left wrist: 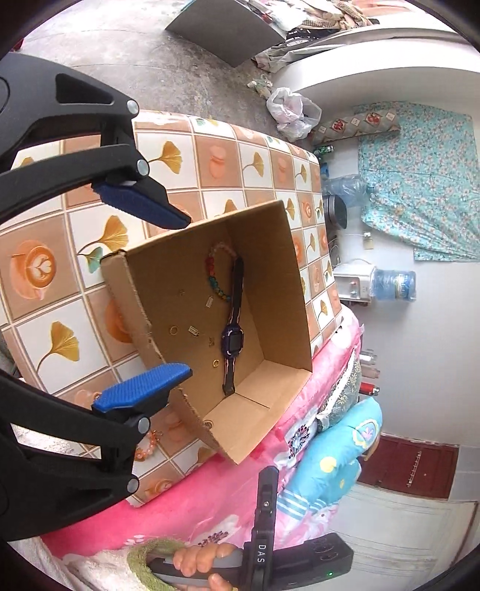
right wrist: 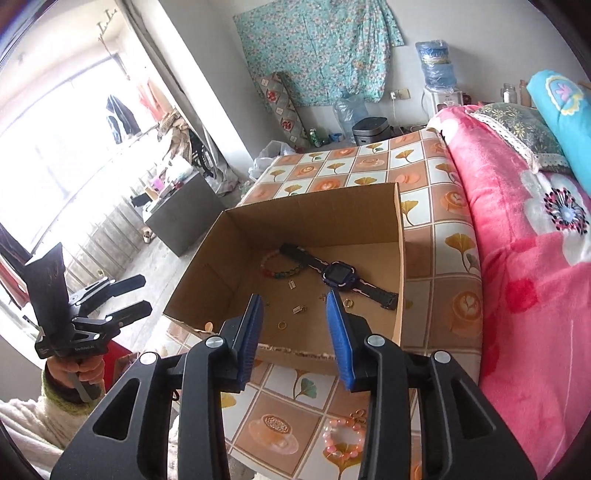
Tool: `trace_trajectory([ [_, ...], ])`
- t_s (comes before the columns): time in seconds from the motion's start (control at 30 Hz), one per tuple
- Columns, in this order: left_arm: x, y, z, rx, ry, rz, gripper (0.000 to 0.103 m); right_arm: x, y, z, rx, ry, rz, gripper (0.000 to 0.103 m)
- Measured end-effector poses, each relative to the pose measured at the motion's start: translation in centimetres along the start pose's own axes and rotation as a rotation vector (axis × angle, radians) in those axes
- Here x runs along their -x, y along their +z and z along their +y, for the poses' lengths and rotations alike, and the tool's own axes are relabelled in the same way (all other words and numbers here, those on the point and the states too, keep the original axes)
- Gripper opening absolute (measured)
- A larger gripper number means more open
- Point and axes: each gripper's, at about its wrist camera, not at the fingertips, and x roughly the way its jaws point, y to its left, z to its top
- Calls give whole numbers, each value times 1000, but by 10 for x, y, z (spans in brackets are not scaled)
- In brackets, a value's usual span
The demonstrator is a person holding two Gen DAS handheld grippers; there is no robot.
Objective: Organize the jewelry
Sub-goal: 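Move the right tool to the pink-and-orange bead bracelet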
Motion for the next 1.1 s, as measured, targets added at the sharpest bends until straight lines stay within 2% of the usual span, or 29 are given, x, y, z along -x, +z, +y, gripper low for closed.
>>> trace_trajectory([
  [0.17,16,-37,15,82,-35,8,78,26,-51,-13,-99,-32,-56,36],
  [0.27,11,-59,13,105,-25,57,80,10,-86,-26,-164,-77,15,36],
  [0.37,4,-80,6,98,-20,79,84,-18,-119,-38,-186,-202,117,36],
  [0.43,-6,-93,0,96,-23,105,84,-36,-133,-42,-176,-258,168,36],
  [0.5,-18,-104,-4,85,9,148,84,-49,-141,-41,-136,-330,195,35],
  [0.57,-29,-113,-9,63,48,178,84,-61,-147,-37,-97,-373,226,30],
  [0.67,-41,-120,-14,43,77,214,84,-68,-150,-26,-15,-444,227,25],
  [0.7,-43,-121,-14,40,79,219,84,-70,-150,-24,1,-459,231,20],
  [0.8,-45,-121,-12,43,91,220,84,-75,-152,-17,33,-472,238,10],
  [1.1,-46,-123,4,87,132,218,84,-82,-153,10,49,-418,253,10],
])
